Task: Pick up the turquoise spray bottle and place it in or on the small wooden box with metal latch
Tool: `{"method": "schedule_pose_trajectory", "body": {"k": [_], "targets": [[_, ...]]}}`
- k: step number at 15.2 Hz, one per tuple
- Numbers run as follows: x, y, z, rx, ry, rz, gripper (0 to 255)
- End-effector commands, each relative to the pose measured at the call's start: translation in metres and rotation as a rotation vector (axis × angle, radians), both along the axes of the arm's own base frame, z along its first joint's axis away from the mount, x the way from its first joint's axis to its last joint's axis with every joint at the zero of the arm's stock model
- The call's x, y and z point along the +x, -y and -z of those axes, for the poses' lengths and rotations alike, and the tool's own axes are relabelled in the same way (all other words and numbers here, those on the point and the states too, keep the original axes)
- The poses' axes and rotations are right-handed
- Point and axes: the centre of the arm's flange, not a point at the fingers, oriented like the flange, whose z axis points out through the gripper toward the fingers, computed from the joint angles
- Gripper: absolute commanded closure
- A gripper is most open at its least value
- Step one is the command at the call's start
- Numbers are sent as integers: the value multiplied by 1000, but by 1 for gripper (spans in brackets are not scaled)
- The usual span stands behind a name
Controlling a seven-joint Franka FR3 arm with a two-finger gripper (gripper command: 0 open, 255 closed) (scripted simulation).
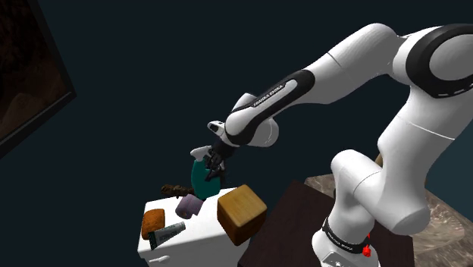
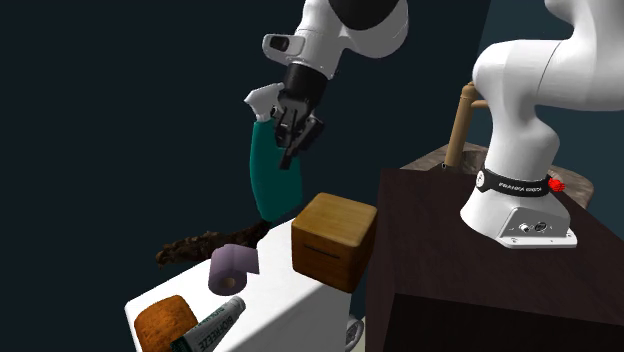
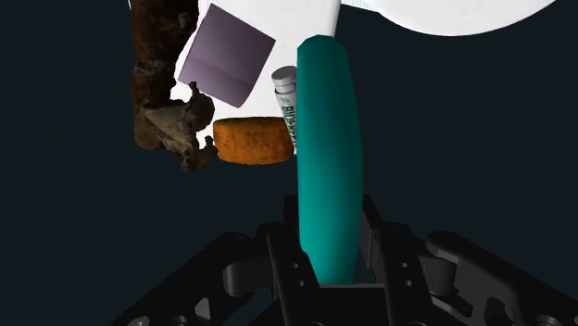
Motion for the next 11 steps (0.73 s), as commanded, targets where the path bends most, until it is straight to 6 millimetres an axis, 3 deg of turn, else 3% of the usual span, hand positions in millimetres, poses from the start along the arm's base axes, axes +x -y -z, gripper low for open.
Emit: {"method": "schedule_pose_trajectory", "body": {"k": [1, 11], "targets": [[-17, 16, 1, -1, 2, -2, 255], [-103, 116, 5, -1, 2, -2, 255]]}}
